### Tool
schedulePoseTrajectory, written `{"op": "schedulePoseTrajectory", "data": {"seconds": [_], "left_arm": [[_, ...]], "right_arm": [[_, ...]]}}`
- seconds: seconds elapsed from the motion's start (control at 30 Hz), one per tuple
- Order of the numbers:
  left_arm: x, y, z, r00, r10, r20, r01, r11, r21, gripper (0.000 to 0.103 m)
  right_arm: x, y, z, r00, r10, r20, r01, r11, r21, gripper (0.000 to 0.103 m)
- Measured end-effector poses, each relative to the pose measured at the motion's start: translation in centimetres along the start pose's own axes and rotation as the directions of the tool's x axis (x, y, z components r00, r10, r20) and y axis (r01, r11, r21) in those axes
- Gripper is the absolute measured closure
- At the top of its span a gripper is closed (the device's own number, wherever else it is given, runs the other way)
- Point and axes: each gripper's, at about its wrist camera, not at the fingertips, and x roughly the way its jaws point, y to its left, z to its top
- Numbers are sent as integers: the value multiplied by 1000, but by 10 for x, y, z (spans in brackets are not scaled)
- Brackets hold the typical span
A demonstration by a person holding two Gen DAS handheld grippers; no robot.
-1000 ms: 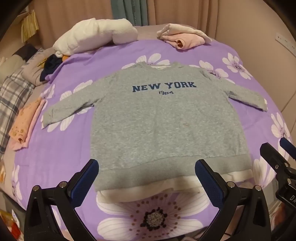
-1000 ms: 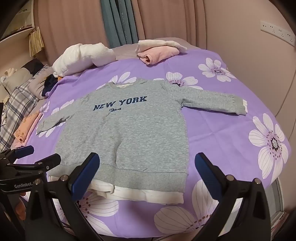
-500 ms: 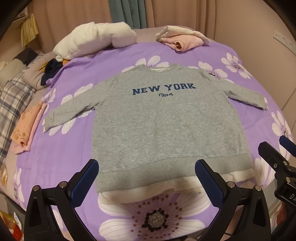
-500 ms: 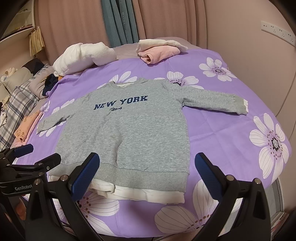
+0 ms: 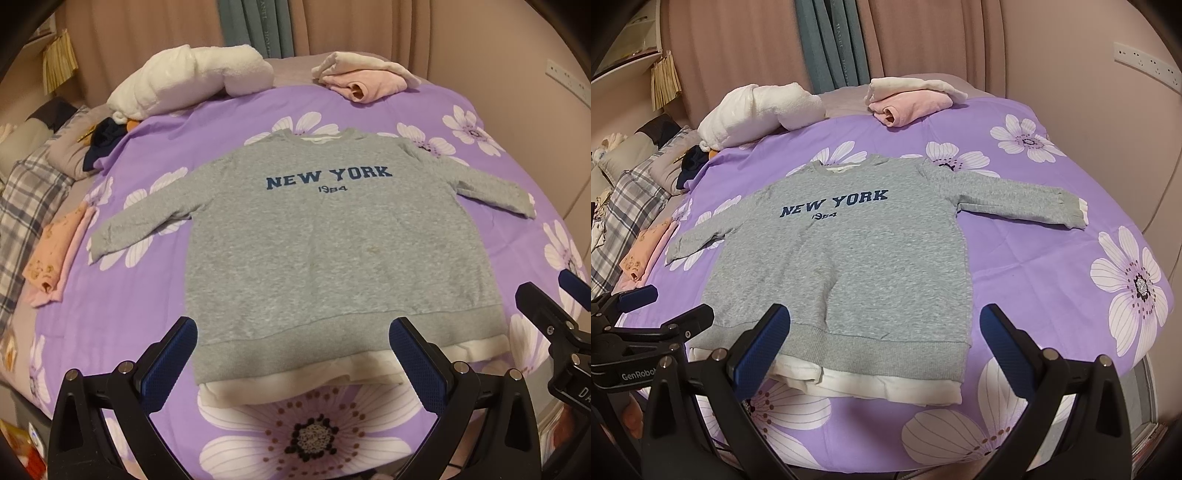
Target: Fold small clothes
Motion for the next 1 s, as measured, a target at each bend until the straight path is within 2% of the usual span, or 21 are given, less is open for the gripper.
{"op": "schedulePoseTrajectory", "data": {"seconds": [1.0], "left_arm": [[0, -1, -2, 1000, 3, -2, -3, 1000, 2, 0]], "right_arm": [[3, 14, -8, 1000, 2, -7, -2, 1000, -6, 0]]}}
